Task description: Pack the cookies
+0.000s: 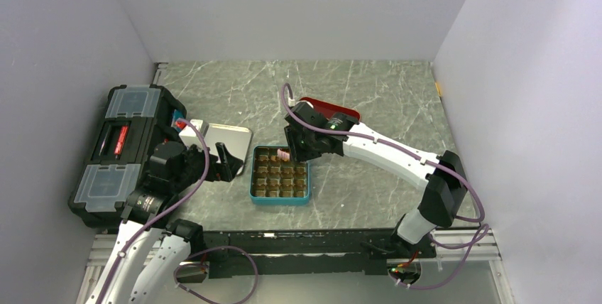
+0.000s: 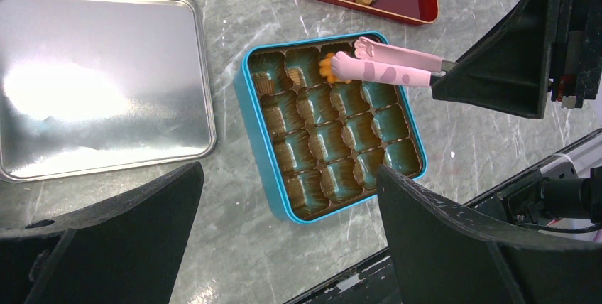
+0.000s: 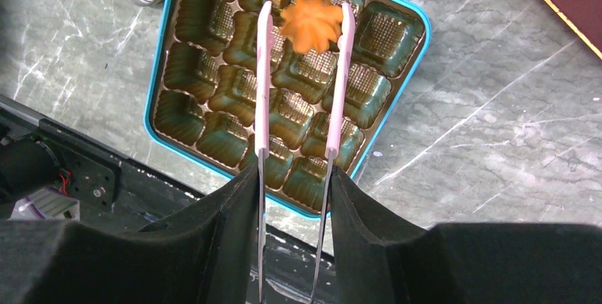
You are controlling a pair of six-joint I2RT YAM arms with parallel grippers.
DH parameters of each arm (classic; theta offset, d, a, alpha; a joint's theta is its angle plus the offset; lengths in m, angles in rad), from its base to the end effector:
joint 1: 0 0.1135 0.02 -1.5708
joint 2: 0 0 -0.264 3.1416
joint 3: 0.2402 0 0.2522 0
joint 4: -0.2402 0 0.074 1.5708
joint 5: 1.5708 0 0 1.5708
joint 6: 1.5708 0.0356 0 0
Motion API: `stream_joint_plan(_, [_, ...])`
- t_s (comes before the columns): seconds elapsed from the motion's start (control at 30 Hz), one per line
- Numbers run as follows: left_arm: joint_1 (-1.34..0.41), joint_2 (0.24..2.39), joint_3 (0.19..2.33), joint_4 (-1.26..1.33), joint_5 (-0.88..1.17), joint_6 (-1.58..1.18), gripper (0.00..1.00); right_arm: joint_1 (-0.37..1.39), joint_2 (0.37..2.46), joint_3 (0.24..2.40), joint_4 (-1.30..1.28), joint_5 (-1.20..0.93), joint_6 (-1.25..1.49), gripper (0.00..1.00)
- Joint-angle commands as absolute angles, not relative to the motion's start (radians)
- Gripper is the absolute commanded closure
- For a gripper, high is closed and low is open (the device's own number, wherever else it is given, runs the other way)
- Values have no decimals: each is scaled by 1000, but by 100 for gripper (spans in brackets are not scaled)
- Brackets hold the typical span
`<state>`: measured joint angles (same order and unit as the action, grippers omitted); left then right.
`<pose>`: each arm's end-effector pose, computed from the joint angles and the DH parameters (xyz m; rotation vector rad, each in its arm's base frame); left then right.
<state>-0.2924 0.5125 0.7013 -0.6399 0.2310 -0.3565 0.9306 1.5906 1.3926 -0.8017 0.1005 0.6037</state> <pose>0.1097 -0.0415 0.3005 0.0839 2.0674 -0.6392 0.2038 0.2676 0.2960 -0.3894 2.5995 0.4404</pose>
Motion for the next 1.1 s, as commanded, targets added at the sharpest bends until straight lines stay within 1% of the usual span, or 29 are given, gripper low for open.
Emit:
stream_joint_plan(0.0, [-296, 508, 722, -609, 230, -347, 1, 927, 1582, 1430, -770, 122, 616, 59])
stream_joint_plan(0.5, [-297, 506, 722, -609, 230, -347, 1, 927, 1573, 1442, -777, 127, 614, 58])
stream_joint_plan(0.73, [-296, 507, 723, -609, 231, -347, 1, 923, 1552, 1472, -811, 179, 601, 58])
stream_joint_plan(1.07, [-296, 512, 723, -609, 230, -347, 1, 849, 1518, 1476, -821, 187, 565, 59])
